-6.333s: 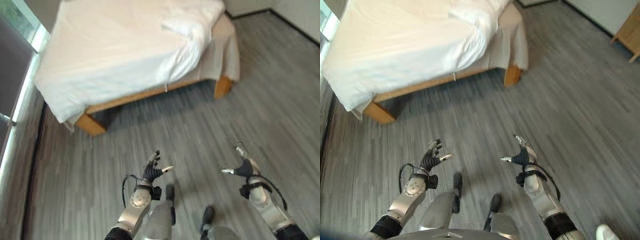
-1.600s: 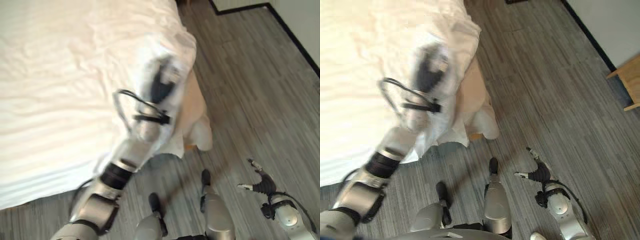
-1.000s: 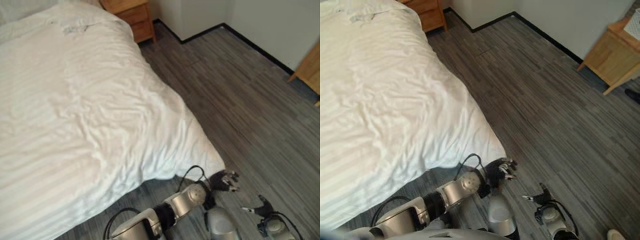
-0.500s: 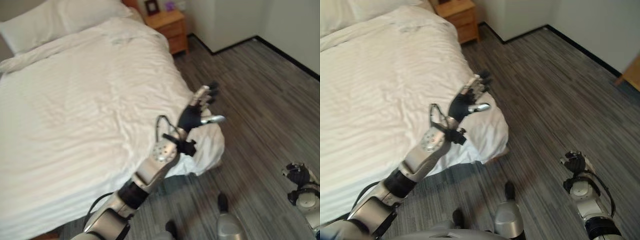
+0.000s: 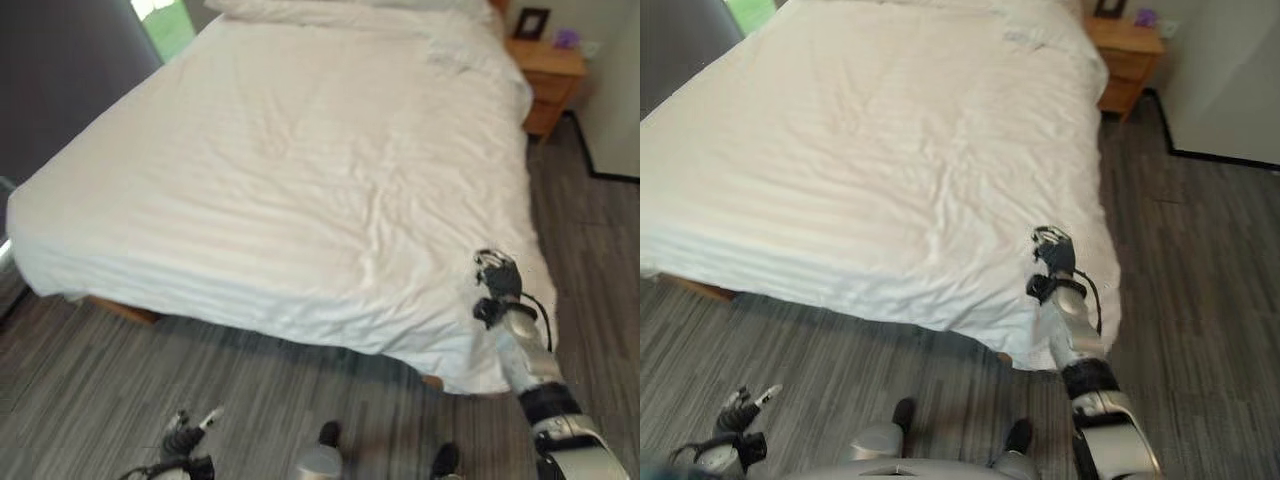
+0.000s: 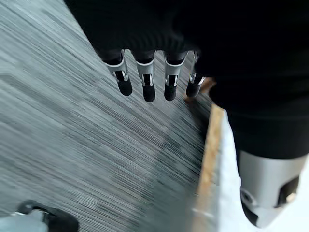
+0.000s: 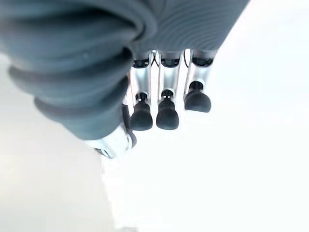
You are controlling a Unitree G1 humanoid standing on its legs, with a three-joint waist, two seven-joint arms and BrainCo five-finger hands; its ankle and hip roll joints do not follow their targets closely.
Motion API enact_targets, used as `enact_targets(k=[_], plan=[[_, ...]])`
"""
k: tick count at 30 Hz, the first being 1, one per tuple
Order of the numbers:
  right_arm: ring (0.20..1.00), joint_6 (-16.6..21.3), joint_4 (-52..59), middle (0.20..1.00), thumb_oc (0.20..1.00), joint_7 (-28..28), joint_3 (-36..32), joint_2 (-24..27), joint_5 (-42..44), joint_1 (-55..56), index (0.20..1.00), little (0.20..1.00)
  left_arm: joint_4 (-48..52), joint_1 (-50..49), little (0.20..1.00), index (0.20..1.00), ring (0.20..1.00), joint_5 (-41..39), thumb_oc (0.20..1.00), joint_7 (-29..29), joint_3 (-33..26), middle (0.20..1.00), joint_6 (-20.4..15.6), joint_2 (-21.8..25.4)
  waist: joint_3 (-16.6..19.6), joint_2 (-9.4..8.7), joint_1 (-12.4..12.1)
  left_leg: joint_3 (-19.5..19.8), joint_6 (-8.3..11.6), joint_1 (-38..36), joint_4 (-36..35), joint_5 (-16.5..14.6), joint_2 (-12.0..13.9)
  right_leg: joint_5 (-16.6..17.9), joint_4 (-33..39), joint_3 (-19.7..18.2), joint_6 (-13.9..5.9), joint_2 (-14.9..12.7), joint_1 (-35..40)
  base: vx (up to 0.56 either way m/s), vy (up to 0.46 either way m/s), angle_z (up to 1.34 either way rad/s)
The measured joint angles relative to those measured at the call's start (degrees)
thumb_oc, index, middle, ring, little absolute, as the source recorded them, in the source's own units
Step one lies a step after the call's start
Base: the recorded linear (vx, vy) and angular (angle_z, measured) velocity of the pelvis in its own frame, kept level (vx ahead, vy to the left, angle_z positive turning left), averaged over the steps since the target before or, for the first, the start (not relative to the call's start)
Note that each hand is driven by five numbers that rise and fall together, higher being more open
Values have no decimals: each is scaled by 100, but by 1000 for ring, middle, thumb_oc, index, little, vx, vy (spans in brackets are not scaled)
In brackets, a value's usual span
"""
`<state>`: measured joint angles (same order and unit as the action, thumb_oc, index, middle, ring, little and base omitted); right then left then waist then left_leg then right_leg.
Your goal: Making the bed.
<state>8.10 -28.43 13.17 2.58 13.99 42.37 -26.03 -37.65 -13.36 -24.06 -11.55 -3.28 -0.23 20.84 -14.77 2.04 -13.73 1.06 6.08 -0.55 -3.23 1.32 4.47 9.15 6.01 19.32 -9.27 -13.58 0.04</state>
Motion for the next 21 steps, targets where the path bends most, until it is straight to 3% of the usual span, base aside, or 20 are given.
enact_targets(k=[2,4,6,8,11,13,15,16,17,18,19,20,21], plan=[[200,179,-190,200,200,-40,-48,-19,628,-355,200,200,181,-25,1000,1000,1000,-16,1000,15,86,1000,-103,-27,-158,106,-139,47,0,230,39,49,-29,55,-12,51,-17,-13,-117,-104,87,21],[200,577,-648,200,200,-88,-456,-117,1452,-1119,200,200,-124,417,1000,1000,1000,-67,1000,-6,360,1000,-208,-46,-395,269,-54,133,53,784,134,98,-28,2,-29,239,15,-38,-473,-71,133,47],[200,797,-1048,200,200,-88,-750,153,1726,-1462,200,200,-64,869,1000,1000,1000,-66,1000,-7,896,1000,-211,-97,-662,454,-53,143,3,1185,129,310,-72,75,-32,262,53,-82,-817,-2,140,47],[200,952,-937,200,200,-161,-873,240,1778,-1377,200,200,218,999,1000,1000,1000,-59,1000,1,993,1000,-224,-215,-860,512,-56,159,-68,1264,71,418,-141,157,-31,285,56,-149,-894,30,118,21],[200,1011,-230,200,200,-170,-830,73,1402,-838,200,200,1063,1126,1000,1000,1000,10,1000,128,1645,1000,-285,-245,-944,402,131,99,-96,1141,-23,434,-297,135,-31,260,20,-333,-828,31,180,2],[200,989,114,200,200,-205,-795,-208,952,-355,200,200,1103,1473,1000,1000,1000,312,1000,279,2050,1000,-295,-207,-964,325,442,-24,-138,1043,-48,409,-375,175,-72,112,-104,-394,-848,20,303,-14],[200,984,399,200,200,-238,-794,-426,800,-30,200,200,1189,1556,1000,1000,1000,523,1000,325,2326,1000,-294,-100,-949,267,566,-144,-173,996,-59,387,-397,206,-109,-35,-142,-425,-891,-21,173,-41],[200,956,669,200,200,-345,-727,-649,642,557,200,200,1179,1843,1000,1000,1000,935,1000,471,2458,1000,-281,-118,-972,138,872,-404,-258,814,-29,293,-418,305,-135,-269,-169,-431,-882,-77,99,-68],[200,930,616,200,200,-352,-698,-663,623,731,200,200,1119,1902,1000,1000,1000,1028,1000,517,2431,1000,-290,-142,-970,104,931,-550,-280,724,16,243,-386,346,-196,-309,-188,-435,-873,-200,158,-108],[200,817,83,200,200,-208,-799,-623,578,1015,200,200,1087,2023,1000,1000,1000,1177,1000,562,2391,1000,-305,-154,-936,-75,1195,-818,-311,575,97,94,-375,428,-241,-410,-169,-386,-901,-256,222,-102],[200,759,-192,200,200,-163,-877,-588,512,1130,200,200,1101,2099,1000,1000,1000,1176,1000,558,2310,1000,-295,-165,-965,-171,1272,-1104,-409,631,360,-87,-347,752,-237,-451,-231,-320,-1018,-226,208,-176],[200,660,-476,200,200,-151,-869,-531,470,1219,200,200,1121,2084,1000,1000,1000,1163,1000,544,2178,1000,-291,-134,-952,-272,1276,-1698,-700,752,587,-324,-333,1502,-28,-675,221,-74,-1345,-146,106,-242],[200,609,-595,200,200,-152,-839,-473,453,1257,200,200,1143,2009,1000,1000,1000,1150,1000,537,2042,1000,-280,-92,-952,-363,1245,-1805,-909,735,415,-432,-597,1819,-25,-775,606,148,-1641,-149,24,-325]])
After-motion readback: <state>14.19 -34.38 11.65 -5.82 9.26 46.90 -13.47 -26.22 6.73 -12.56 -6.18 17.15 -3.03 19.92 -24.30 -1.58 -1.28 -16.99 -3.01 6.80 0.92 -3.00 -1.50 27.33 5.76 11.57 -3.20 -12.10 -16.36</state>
